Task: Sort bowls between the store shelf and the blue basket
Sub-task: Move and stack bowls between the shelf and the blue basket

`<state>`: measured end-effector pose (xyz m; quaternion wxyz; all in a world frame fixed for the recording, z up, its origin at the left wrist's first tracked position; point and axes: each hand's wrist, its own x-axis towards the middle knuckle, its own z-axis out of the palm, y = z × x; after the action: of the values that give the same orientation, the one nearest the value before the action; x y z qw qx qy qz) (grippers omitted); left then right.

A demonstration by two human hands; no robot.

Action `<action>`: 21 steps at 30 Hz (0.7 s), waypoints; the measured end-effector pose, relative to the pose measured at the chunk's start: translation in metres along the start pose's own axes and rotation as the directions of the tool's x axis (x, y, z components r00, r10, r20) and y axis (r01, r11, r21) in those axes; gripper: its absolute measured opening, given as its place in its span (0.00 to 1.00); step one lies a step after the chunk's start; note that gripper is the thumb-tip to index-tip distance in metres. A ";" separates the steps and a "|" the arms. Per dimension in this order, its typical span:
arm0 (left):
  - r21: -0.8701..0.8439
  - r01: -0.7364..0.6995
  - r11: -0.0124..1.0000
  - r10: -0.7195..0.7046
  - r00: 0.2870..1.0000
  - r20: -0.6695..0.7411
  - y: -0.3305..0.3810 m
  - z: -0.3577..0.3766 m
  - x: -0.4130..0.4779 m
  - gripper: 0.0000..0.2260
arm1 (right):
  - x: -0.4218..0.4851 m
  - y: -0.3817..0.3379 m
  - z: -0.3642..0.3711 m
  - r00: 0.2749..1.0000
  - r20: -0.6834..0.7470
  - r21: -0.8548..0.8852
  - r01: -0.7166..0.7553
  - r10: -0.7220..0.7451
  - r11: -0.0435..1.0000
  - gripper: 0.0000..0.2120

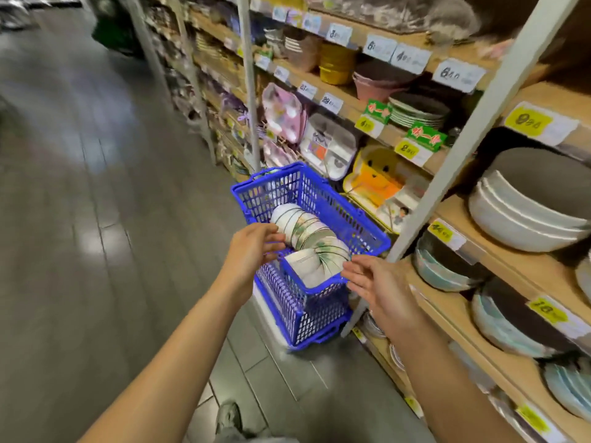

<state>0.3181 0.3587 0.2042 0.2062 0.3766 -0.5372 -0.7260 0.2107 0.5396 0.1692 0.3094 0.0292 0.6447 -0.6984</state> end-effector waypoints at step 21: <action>0.231 0.079 0.970 -0.130 0.968 0.214 0.057 -0.115 0.231 0.08 | 0.146 0.000 0.189 0.961 -0.260 0.009 -0.092 0.091 0.996 0.07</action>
<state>0.2543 0.1049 0.1666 0.0617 0.3395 -0.6137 -0.7101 0.1608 0.3080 0.1361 0.2541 0.1501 0.6788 -0.6724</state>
